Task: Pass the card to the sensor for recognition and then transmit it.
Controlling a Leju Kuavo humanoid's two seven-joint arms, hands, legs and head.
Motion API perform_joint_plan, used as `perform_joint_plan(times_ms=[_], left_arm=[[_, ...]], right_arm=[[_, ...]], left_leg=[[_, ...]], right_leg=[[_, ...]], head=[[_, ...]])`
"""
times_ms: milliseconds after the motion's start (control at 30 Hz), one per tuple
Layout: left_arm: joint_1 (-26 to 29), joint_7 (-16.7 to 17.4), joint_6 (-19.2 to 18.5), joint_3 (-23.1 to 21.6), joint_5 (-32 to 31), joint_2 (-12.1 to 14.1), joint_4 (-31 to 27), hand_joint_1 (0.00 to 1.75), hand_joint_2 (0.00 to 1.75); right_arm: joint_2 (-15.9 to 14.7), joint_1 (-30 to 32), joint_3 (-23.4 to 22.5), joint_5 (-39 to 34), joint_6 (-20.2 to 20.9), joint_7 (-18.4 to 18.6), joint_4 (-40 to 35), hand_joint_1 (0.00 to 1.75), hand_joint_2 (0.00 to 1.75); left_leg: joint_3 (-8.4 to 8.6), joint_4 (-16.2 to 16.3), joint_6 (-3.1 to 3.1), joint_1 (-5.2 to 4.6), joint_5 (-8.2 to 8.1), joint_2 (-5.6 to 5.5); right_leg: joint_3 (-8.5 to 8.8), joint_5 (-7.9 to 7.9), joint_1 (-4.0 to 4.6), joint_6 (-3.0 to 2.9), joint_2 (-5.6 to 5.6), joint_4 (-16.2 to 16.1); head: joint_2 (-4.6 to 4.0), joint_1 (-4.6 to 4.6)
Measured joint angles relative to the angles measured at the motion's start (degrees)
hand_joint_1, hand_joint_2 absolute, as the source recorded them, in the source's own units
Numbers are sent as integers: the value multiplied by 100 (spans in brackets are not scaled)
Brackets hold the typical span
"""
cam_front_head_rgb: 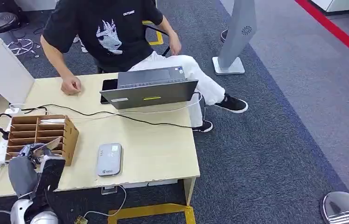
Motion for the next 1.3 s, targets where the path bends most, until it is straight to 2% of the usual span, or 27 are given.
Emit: perform_joint_plan(times_ms=[167,400,500,633,833,1100,1200,1300], left_arm=[[-205,-7,-164,-240,-52,-20,295,175,175],[-277,-9,-166,-439,-70,-72,443,175,175],[-292,7,-311,-523,-107,-83,476,175,175],[-298,187,-522,-902,-271,-177,585,175,175],[-295,404,-551,-1342,-374,-306,918,175,175],[-254,769,-800,-1449,-526,-310,1055,175,175],[-228,962,-714,-1471,-822,-295,1069,175,175],[-208,1220,-586,-1471,-1137,-159,990,175,175]], right_arm=[[0,-3,0,55,7,0,-11,0,175],[0,-3,0,52,7,0,-22,0,175],[0,-3,0,41,7,0,-24,0,175],[0,-7,0,11,13,0,-26,0,175],[0,-7,0,-55,22,-26,-28,0,175],[0,-6,0,-133,83,-57,-26,0,175],[0,-5,0,-173,85,-77,-26,0,175],[0,-3,0,-232,87,-105,-26,0,175]], left_leg=[[-1,0,-2,0,3,-1],[-3,0,-3,0,5,5],[-4,0,-3,0,5,7],[-7,0,-3,-1,6,7],[-8,1,-3,-1,5,7],[-11,0,-4,0,6,8],[-15,0,-4,0,6,8],[-16,0,-4,0,7,8]], right_leg=[[-1,2,0,-2,0,0],[-4,3,0,-2,3,1],[-6,3,0,-2,4,1],[-6,4,-1,-1,4,1],[-7,6,-1,1,4,0],[-12,6,0,1,4,3],[-14,6,0,1,4,3],[-15,6,0,1,5,4]], head=[[0,-2],[0,0],[0,0],[0,0],[0,0],[0,0],[0,0],[0,0]])
